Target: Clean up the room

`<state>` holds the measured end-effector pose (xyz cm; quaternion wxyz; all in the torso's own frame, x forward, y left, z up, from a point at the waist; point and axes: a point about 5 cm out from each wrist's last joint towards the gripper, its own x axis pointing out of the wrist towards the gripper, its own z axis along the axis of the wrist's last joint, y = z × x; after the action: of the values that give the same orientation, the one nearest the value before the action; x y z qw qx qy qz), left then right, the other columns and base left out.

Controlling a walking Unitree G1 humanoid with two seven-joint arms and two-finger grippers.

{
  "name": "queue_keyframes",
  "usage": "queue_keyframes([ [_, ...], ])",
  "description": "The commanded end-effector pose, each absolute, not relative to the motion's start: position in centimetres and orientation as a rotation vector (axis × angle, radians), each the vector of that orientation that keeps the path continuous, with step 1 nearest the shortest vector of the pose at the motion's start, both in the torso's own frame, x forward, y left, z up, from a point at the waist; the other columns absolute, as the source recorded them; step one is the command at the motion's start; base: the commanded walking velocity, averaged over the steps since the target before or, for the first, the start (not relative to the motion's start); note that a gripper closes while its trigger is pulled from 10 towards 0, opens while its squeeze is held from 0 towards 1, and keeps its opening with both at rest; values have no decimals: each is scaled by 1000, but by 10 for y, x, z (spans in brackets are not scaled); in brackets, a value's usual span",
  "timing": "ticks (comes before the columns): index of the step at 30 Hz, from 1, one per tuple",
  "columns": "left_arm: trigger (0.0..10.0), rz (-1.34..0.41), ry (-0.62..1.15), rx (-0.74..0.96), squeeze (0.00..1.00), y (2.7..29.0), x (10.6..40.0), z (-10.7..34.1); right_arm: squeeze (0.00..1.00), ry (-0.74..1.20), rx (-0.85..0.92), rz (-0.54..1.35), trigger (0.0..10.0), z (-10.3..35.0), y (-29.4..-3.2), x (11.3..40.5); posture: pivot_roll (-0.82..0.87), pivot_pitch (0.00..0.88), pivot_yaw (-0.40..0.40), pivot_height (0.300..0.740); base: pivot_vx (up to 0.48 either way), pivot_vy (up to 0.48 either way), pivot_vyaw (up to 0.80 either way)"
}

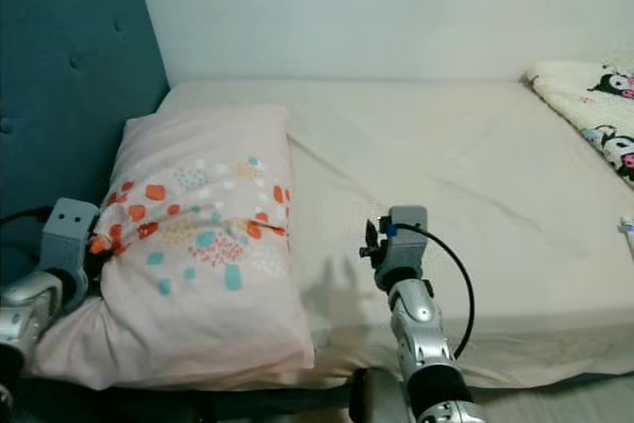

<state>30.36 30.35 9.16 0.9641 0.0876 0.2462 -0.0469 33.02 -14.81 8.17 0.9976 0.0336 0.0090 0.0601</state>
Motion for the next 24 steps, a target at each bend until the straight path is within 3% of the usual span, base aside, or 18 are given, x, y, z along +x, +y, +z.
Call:
queue_keyframes([
  [1,0,-151,588,149,0,295,295,76,0,24,74,115,10000,81,-149,331,65,24,-93,561,0,0,0],
  [4,0,-128,607,180,0,297,291,78,0,28,75,116,10000,80,-149,331,66,26,-92,561,0,0,0],
  [8,0,49,497,285,0,312,296,82,0,42,78,122,10000,78,-148,331,75,28,-101,561,0,0,0],
  [9,6392,91,426,298,0,311,302,87,0,44,78,127,10000,77,-146,331,74,30,-103,561,0,0,0],
  [10,8745,120,363,309,0,309,307,91,0,46,78,129,10000,77,-145,331,72,29,-104,561,0,0,0],
  [11,8745,120,363,309,0,309,307,91,0,46,78,129,10000,77,-145,331,72,29,-104,561,0,0,0],
  [12,10000,134,332,311,0,307,310,95,0,46,78,130,10000,77,-145,331,72,29,-104,561,0,0,0],
  [24,10000,189,330,395,0,296,329,105,0,36,85,113,10000,80,-145,333,59,24,-86,561,0,0,0],
])
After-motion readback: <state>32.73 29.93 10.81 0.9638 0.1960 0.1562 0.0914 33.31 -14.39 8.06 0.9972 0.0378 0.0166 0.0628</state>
